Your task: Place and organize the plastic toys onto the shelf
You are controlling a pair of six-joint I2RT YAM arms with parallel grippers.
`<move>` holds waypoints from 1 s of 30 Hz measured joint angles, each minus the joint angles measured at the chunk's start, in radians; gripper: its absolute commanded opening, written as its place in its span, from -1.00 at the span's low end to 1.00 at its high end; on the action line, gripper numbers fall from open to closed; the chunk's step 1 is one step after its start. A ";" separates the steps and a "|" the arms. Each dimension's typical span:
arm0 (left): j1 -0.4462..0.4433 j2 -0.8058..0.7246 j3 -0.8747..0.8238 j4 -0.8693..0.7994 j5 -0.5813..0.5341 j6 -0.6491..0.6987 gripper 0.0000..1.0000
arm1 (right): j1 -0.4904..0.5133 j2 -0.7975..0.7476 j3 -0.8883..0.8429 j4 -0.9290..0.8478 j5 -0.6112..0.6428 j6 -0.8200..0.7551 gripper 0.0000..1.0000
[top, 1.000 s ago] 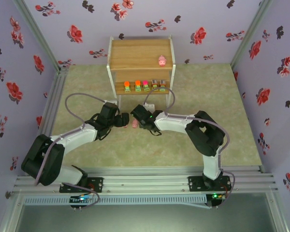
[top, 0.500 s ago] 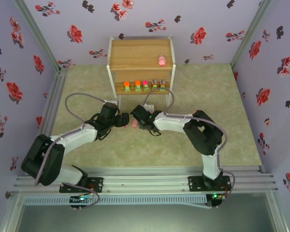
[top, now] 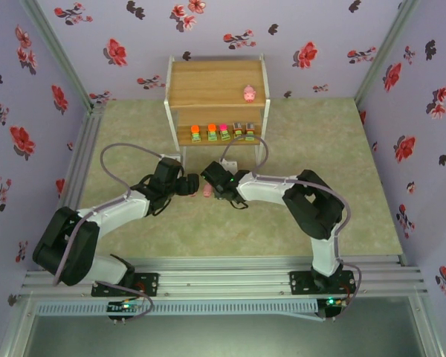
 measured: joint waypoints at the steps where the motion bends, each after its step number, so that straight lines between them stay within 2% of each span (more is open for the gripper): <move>1: 0.000 0.000 0.000 0.000 0.007 0.000 0.69 | 0.003 -0.015 -0.007 -0.003 0.001 0.000 -0.94; 15: -0.003 0.000 0.000 0.013 0.108 0.001 0.72 | 0.034 -0.365 -0.058 -0.154 0.096 -0.029 -1.00; 21: -0.035 0.000 0.000 0.037 0.167 0.009 0.73 | 0.071 -0.454 0.005 -0.277 0.160 -0.080 -1.00; 30: -0.108 0.000 0.000 0.097 0.229 0.051 0.73 | 0.072 -0.544 0.171 -0.378 0.212 -0.155 -1.00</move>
